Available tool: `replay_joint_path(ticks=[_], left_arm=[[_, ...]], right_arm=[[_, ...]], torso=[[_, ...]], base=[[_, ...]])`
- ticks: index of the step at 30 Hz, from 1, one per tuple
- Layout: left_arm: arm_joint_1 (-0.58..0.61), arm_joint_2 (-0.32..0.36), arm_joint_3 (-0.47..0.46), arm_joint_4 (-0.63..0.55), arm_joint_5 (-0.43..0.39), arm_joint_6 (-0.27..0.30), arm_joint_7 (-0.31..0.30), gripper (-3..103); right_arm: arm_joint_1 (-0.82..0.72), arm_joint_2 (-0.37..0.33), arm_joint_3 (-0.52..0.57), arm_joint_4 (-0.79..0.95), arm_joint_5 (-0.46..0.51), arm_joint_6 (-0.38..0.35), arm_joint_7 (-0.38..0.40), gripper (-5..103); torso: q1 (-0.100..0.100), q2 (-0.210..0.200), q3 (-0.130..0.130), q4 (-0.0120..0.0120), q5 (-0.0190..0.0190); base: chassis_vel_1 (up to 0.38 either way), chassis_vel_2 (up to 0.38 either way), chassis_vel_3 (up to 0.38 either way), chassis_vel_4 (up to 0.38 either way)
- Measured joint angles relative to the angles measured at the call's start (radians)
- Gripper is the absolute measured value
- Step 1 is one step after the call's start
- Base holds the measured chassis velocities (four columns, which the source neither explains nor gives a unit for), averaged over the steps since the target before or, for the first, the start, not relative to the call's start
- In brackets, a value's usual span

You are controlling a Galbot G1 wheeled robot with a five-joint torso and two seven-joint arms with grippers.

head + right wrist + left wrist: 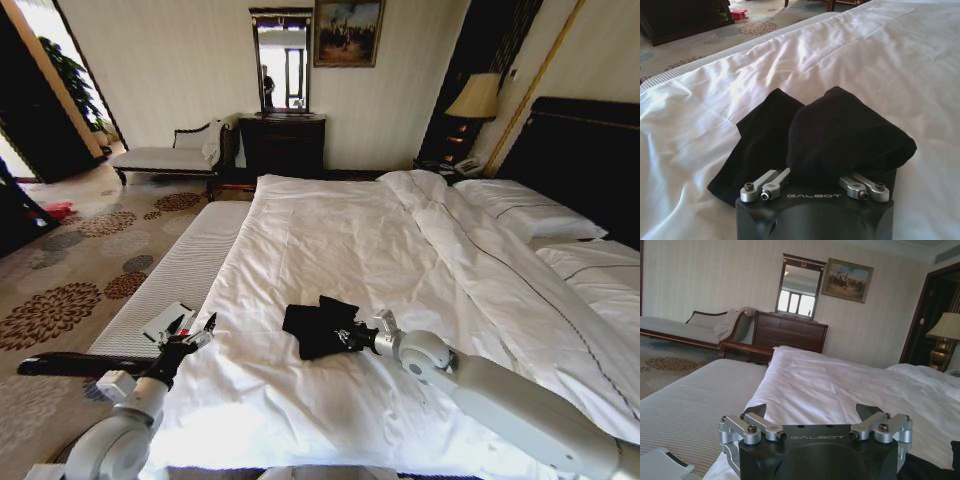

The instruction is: Fold the clothes on the bed.

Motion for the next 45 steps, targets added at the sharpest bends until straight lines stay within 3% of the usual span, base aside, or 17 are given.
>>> replay_joint_path(ticks=[4,6,8,10,14,16,20,22,24,26,31,35,43,45], left_arm=[[-0.009,-0.001,0.003,0.009,0.0,-0.001,0.0,100],[-0.025,-0.001,0.014,0.015,0.0,-0.001,0.0,100],[-0.03,0.0,0.018,0.017,0.0,0.0,-0.001,100],[-0.046,0.001,0.027,0.018,-0.002,0.004,-0.006,100],[-0.049,0.003,0.024,0.015,-0.005,0.006,-0.009,100],[-0.037,0.005,0.011,0.012,-0.01,0.006,-0.009,100],[-0.025,0.003,0.005,0.008,-0.01,0.005,-0.008,100],[-0.027,0.002,0.007,0.006,-0.009,0.005,-0.008,100],[-0.029,0.002,0.009,0.006,-0.008,0.005,-0.009,100],[-0.049,0.002,0.032,0.005,0.0,0.008,-0.016,100],[-0.087,0.006,0.073,0.001,0.014,0.023,-0.037,100],[-0.108,0.017,0.096,-0.018,0.023,0.035,-0.055,100],[-0.085,0.016,0.089,-0.02,0.035,0.034,-0.056,100],[-0.083,0.015,0.098,-0.023,0.058,0.031,-0.056,100]], right_arm=[[0.03,-0.011,-0.014,0.053,-0.013,-0.014,-0.001,24],[0.045,-0.016,-0.024,0.098,-0.015,-0.026,0.002,35],[0.047,-0.016,-0.025,0.107,-0.012,-0.029,0.004,35],[0.046,-0.018,-0.028,0.141,-0.005,-0.04,0.011,51],[0.03,-0.019,-0.026,0.141,-0.016,-0.042,0.01,57],[-0.003,-0.02,-0.005,0.124,-0.036,-0.04,0.003,73],[-0.091,-0.019,0.086,0.118,-0.037,-0.029,0.002,79],[-0.139,-0.018,0.152,0.121,-0.015,-0.017,0.004,94],[-0.151,-0.019,0.172,0.124,-0.005,-0.014,0.005,94],[-0.202,-0.034,0.257,0.148,0.037,0.005,0.007,99],[-0.227,-0.037,0.299,0.151,0.064,0.021,0.027,100],[-0.231,-0.023,0.315,0.12,0.017,0.045,0.043,100],[-0.28,0.009,0.343,0.169,0.036,0.097,0.033,100],[-0.311,0.023,0.354,0.159,-0.032,0.116,0.031,100]], torso=[[0.0,0.0,0.0,0.0,-0.0003],[0.0,0.0,0.0,0.0,-0.0003],[0.0,0.0,0.0,0.0,-0.0003],[0.0,0.0,0.0,-0.0001,-0.0004],[0.0,0.0,0.0,0.0,-0.0003],[0.0,0.0,0.0,-0.0001,0.0],[0.0,0.0,0.0,0.0,0.0],[0.0,0.0,0.0,-0.0002,0.0],[0.0,0.0,0.0,-0.0002,0.0001],[0.0,0.0,0.0,-0.0003,-0.0002],[0.0,0.0,0.0,-0.0003,-0.0002],[0.0,0.0,0.0,0.0,0.0],[0.0,0.0,0.0,0.0002,-0.0002],[0.0,0.0,0.0,0.0003,-0.0004]], base=[[0.0,0.0,0.0,0.0],[0.0,0.0,0.0,0.0],[0.0,0.0,0.0,0.0],[0.0,0.0,0.0,0.0],[0.0,0.0,0.0,0.0],[0.0,0.0,0.0,0.0],[0.0,0.0,0.0,0.0],[0.0,0.0,0.0,0.0],[0.0,0.0,0.0,0.0],[0.0,0.0,0.0,0.0],[0.0,0.0,0.0,0.0],[0.0,0.0,0.0,0.0],[0.0,0.0,0.0,0.0],[0.0,0.0,0.0,0.0]])
